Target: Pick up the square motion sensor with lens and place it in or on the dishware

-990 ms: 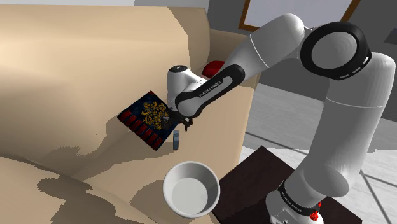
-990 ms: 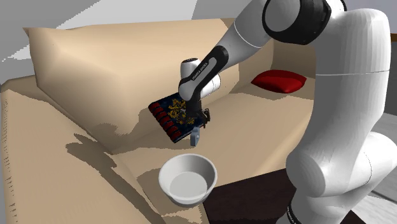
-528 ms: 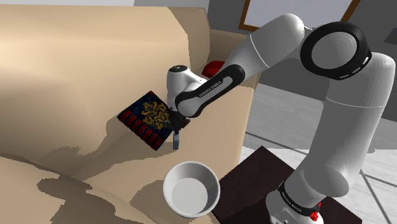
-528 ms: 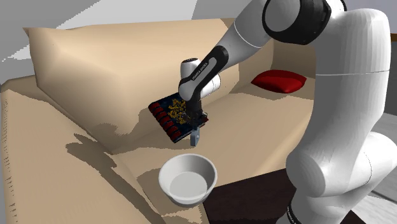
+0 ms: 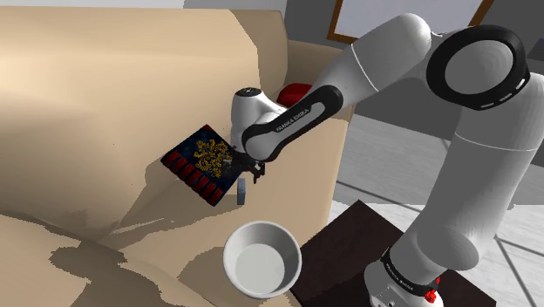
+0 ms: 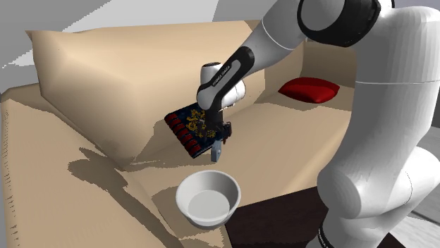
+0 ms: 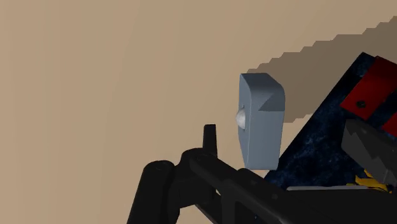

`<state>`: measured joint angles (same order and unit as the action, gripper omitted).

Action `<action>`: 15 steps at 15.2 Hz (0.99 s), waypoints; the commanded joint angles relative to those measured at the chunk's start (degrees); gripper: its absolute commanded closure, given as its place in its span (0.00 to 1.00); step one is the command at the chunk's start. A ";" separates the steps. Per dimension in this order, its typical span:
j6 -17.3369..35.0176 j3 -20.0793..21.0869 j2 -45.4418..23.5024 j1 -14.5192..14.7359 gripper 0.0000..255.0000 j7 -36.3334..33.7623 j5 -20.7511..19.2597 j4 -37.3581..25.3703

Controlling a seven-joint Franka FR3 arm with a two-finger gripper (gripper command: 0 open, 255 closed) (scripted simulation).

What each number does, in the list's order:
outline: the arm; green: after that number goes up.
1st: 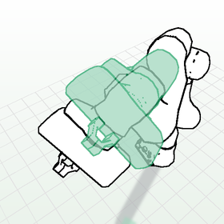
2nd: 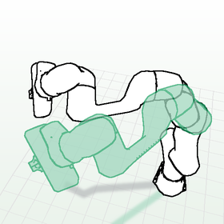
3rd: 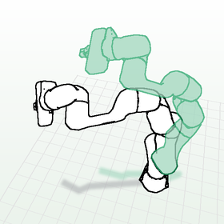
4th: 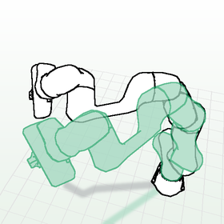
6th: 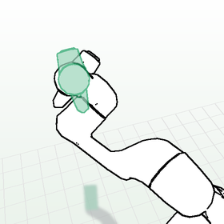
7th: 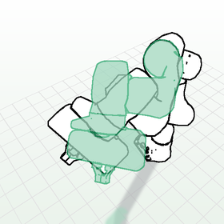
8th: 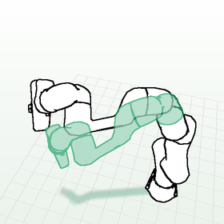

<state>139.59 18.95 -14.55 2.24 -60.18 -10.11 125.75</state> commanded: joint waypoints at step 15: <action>4.68 -1.22 -3.99 0.84 1.00 -2.81 -2.13 0.81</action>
<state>144.27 17.73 -18.54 3.08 -62.99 -12.24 126.57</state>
